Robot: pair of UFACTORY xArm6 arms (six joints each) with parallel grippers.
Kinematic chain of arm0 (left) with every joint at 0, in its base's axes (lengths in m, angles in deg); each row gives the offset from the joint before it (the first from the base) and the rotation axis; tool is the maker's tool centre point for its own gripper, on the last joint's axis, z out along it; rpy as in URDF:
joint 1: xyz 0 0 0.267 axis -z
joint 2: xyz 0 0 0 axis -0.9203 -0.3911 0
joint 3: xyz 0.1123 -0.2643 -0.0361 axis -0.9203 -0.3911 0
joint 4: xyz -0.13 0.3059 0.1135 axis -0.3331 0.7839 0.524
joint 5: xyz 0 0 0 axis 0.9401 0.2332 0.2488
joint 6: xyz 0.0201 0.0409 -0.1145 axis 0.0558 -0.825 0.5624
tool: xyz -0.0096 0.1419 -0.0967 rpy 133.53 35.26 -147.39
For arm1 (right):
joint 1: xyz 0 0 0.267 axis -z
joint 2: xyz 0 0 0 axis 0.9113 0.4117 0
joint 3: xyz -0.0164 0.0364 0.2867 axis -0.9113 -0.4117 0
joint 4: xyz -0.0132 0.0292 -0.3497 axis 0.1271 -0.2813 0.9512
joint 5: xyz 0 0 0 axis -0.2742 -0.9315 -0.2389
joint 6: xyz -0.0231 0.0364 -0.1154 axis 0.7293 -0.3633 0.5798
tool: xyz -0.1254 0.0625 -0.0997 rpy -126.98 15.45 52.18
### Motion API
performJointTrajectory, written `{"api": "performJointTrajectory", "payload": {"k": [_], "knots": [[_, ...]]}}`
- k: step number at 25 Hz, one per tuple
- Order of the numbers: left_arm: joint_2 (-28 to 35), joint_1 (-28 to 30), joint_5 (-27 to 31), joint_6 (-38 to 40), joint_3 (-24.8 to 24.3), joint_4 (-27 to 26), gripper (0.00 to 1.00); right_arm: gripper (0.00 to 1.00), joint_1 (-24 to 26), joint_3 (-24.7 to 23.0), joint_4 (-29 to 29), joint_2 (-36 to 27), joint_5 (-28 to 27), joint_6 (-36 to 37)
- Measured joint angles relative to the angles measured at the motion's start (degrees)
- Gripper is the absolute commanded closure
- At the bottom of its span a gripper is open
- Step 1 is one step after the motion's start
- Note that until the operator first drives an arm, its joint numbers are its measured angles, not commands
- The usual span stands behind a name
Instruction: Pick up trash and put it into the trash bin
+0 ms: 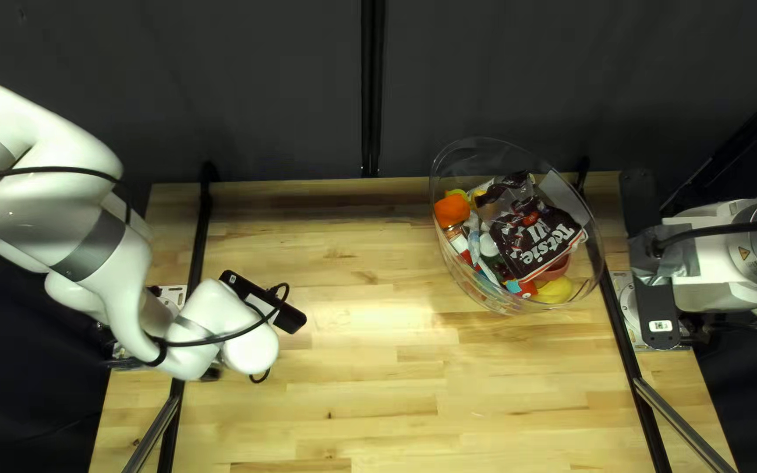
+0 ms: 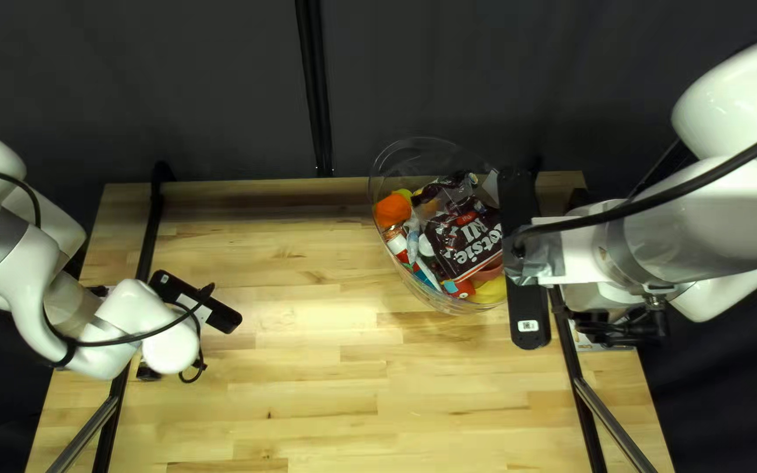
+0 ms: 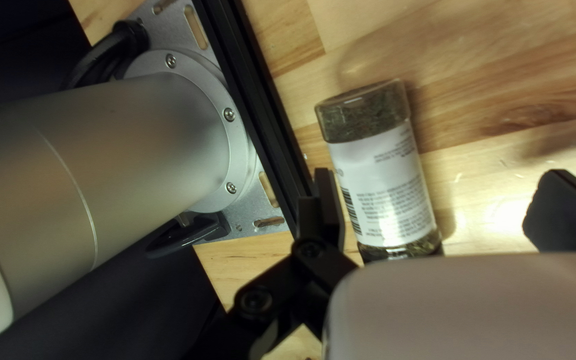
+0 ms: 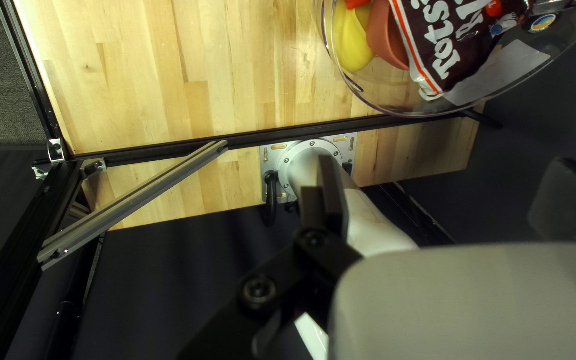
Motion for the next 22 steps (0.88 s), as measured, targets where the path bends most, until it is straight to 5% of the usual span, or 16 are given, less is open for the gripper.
{"api": "performJointTrajectory", "payload": {"k": [5,11,14,15,17,22], "knots": [[1.52,-1.95,-1.35,-2.31,-2.14,-1.43,0.0,0.0,0.0,0.0,0.0,0.0,0.0,0.0],[2.23,-3.64,-3.0,-4.94,-3.56,-2.87,0.11,0.0,0.0,0.0,0.0,0.0,0.0,0.0],[2.28,-4.56,-4.15,-6.74,-4.41,-3.56,0.33,0.0,0.0,0.0,0.0,0.0,0.0,0.0],[2.44,-4.93,-4.52,-7.4,-4.81,-3.79,0.33,0.0,0.0,0.0,0.0,0.0,0.0,0.0],[2.89,-5.72,-5.2,-8.69,-5.71,-4.24,0.89,0.0,0.0,0.0,0.0,0.0,0.0,0.0],[4.85,-7.82,-6.46,-11.93,-8.2,-5.39,0.99,0.0,0.0,0.0,0.0,0.0,0.0,0.0]]}}
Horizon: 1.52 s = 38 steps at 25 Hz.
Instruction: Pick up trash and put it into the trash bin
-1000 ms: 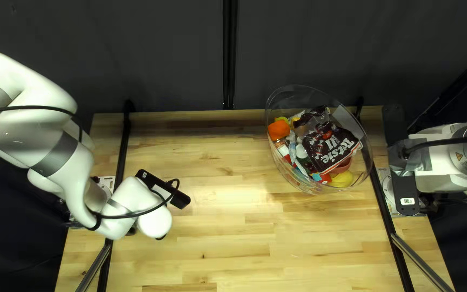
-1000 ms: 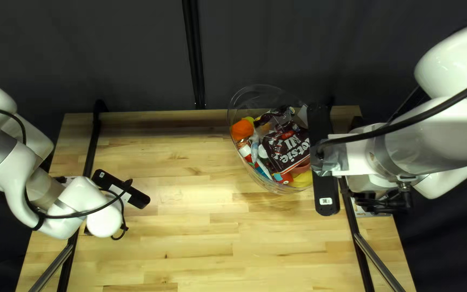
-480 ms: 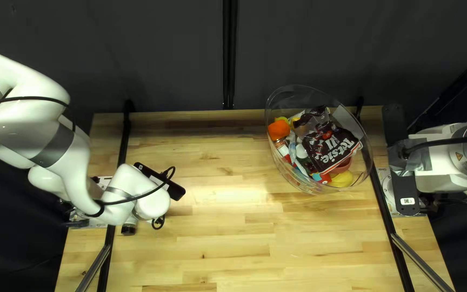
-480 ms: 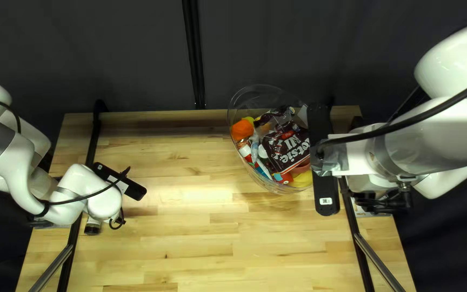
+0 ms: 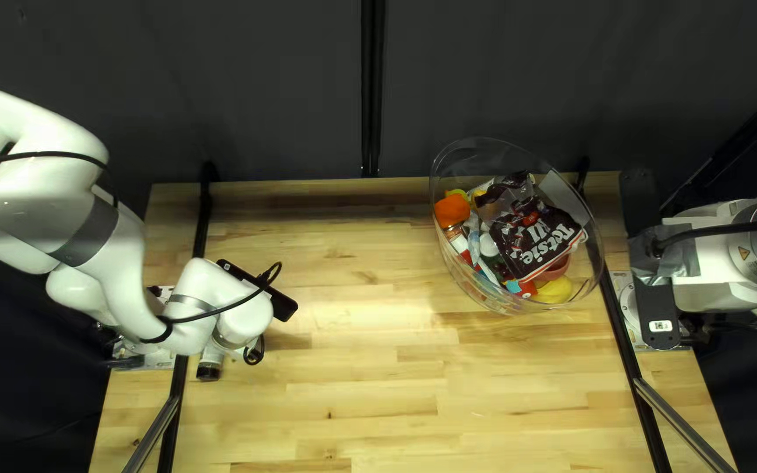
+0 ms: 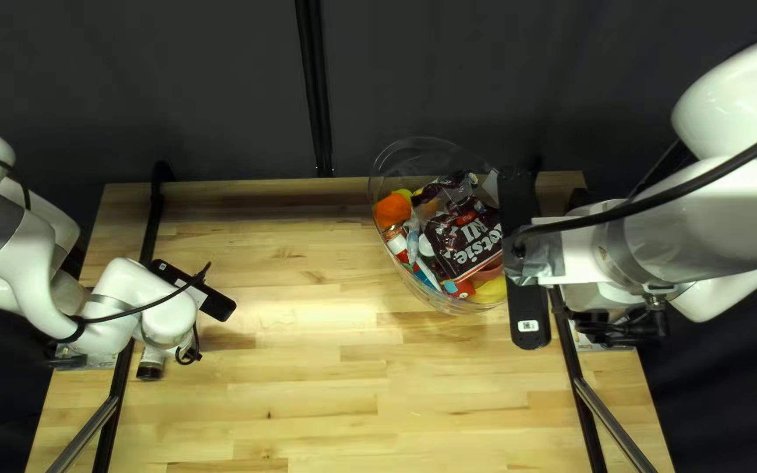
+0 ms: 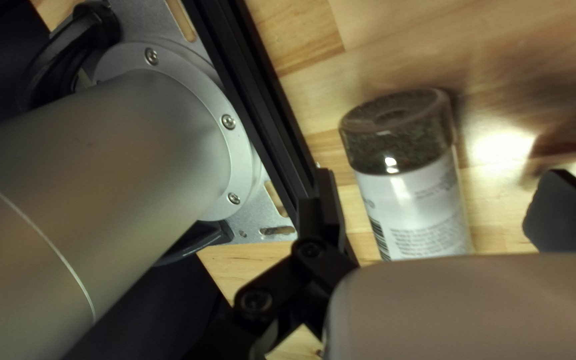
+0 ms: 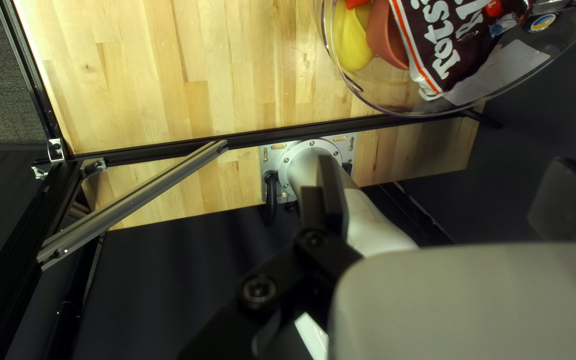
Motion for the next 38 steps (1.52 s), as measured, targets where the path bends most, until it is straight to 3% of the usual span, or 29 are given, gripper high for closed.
{"api": "performJointTrajectory", "payload": {"k": [4,7,16,25,30,38], "knots": [[0.52,-0.3,-0.27,-0.89,0.37,-0.36,1.0,0.0,0.0,0.0,0.0,0.0,0.0,0.0],[1.25,1.16,1.23,-0.01,3.57,0.55,1.0,0.0,0.0,0.0,0.0,0.0,0.0,0.0],[-1.57,10.61,8.76,5.86,25.08,12.02,1.0,0.0,0.0,0.0,0.0,0.0,0.0,0.0],[-4.24,11.42,11.99,-1.78,40.43,28.31,1.0,0.0,0.0,0.0,0.0,0.0,0.0,0.0],[-5.96,6.96,5.3,-9.9,45.09,37.26,1.0,0.0,0.0,0.0,0.0,0.0,0.0,0.0],[-11.96,-6.87,-16.18,-25.12,49.49,44.09,1.0,0.0,0.0,0.0,0.0,0.0,0.0,0.0]]}}
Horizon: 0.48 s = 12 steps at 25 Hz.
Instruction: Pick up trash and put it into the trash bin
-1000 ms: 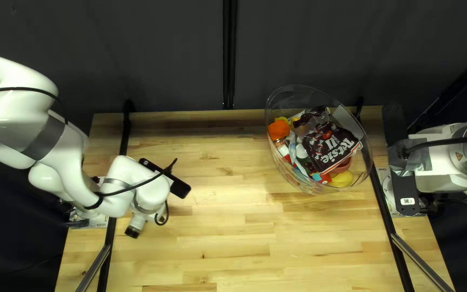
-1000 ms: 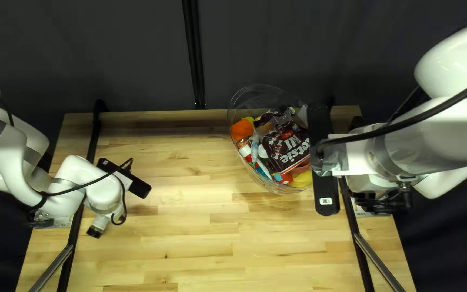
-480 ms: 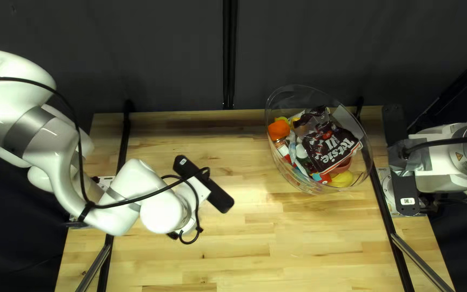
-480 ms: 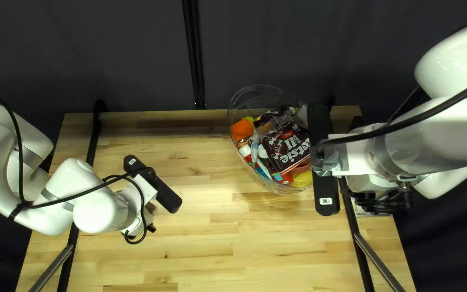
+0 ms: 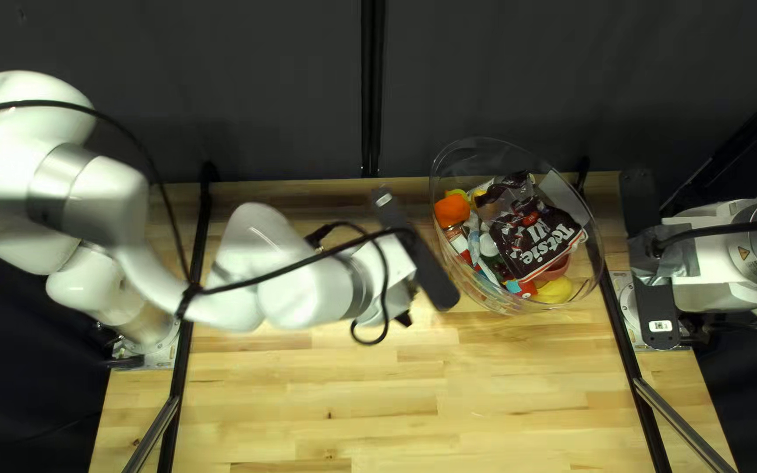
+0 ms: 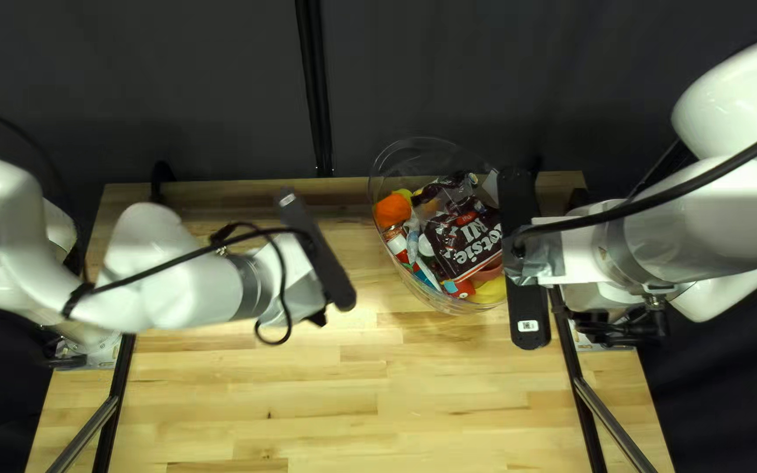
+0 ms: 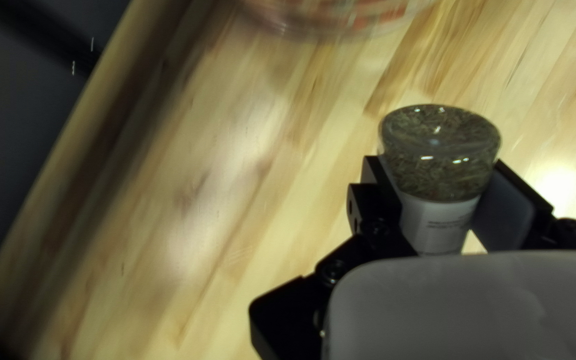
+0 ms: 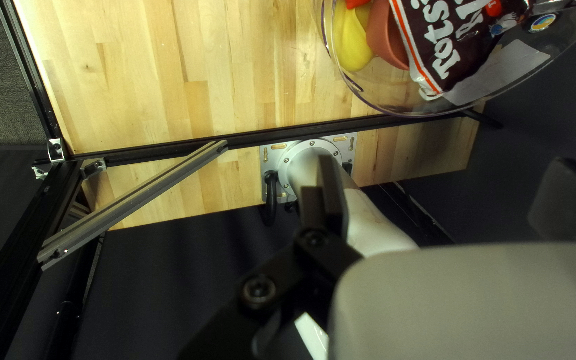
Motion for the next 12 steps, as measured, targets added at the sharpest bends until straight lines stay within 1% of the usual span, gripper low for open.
{"api": "performJointTrajectory", "payload": {"k": [3,6,8,12], "knots": [[-3.32,-4.55,-5.43,-6.18,3.4,-0.11,1.0,0.0,0.0,0.0,0.0,0.0,0.0,0.0],[-7.25,-7.75,-9.05,-11.34,8.02,-1.4,1.0,0.0,0.0,0.0,0.0,0.0,0.0,0.0],[-9.55,-8.94,-10.27,-13.49,10.96,-2.1,1.0,0.0,0.0,0.0,0.0,0.0,0.0,0.0],[-14.62,-10.59,-10.89,-17.07,17.82,-3.45,1.0,0.0,0.0,0.0,0.0,0.0,0.0,0.0]]}}
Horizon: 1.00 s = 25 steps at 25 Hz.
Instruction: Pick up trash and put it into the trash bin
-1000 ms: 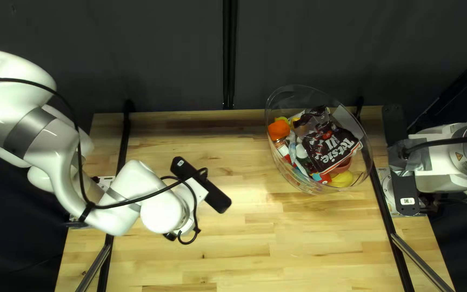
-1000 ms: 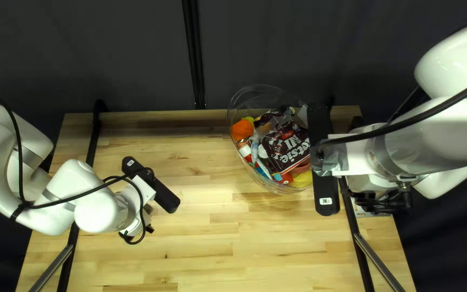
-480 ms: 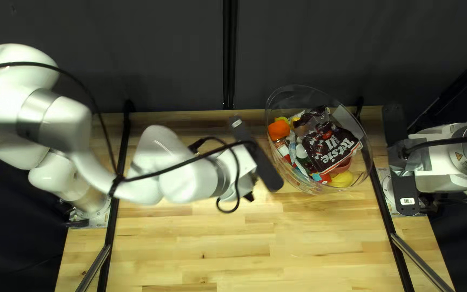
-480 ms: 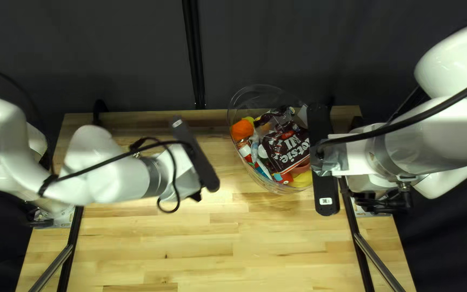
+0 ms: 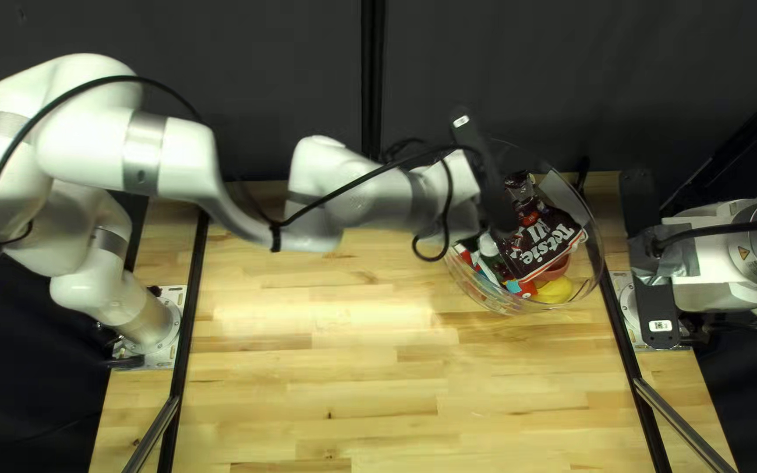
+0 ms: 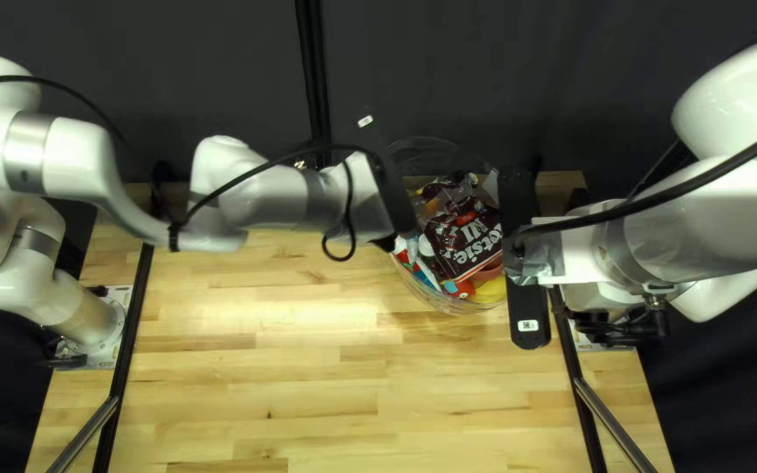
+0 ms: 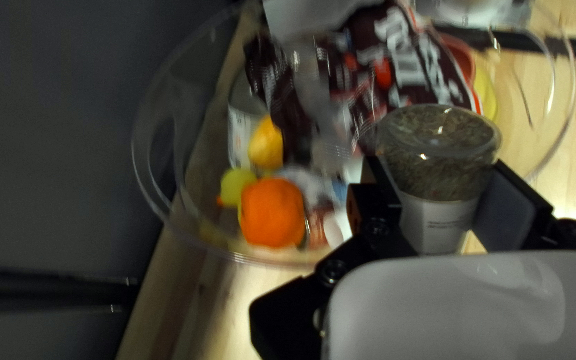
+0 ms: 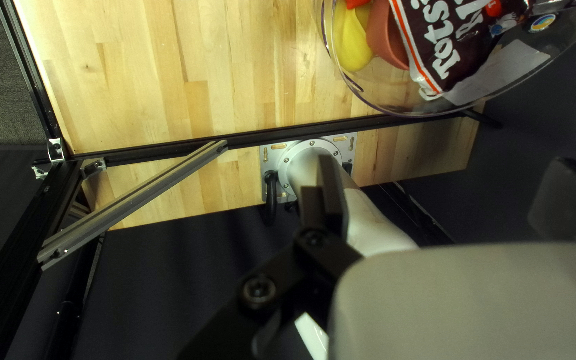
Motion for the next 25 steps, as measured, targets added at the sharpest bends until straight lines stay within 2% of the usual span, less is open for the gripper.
{"api": "performJointTrajectory", "payload": {"k": [9,19,20,21,22,25], "knots": [[-10.95,-3.36,0.01,-7.73,12.41,-7.02,1.0,0.0,0.0,0.0,0.0,0.0,0.0,0.0],[-15.02,-5.7,4.67,-10.13,15.28,-13.72,1.0,0.0,0.0,0.0,0.0,0.0,0.0,0.0],[-15.07,-5.7,5.36,-10.1,15.42,-14.19,0.9,0.0,0.0,0.0,0.0,0.0,0.0,0.0],[-15.08,-5.66,5.97,-10.02,15.51,-14.55,0.55,0.0,0.0,0.0,0.0,0.0,0.0,0.0],[-15.09,-5.57,6.53,-9.92,15.59,-14.82,0.0,0.0,0.0,0.0,0.0,0.0,0.0,0.0],[-15.18,-5.05,8.25,-9.78,16.14,-15.43,0.0,0.0,0.0,0.0,0.0,0.0,0.0,0.0]]}}
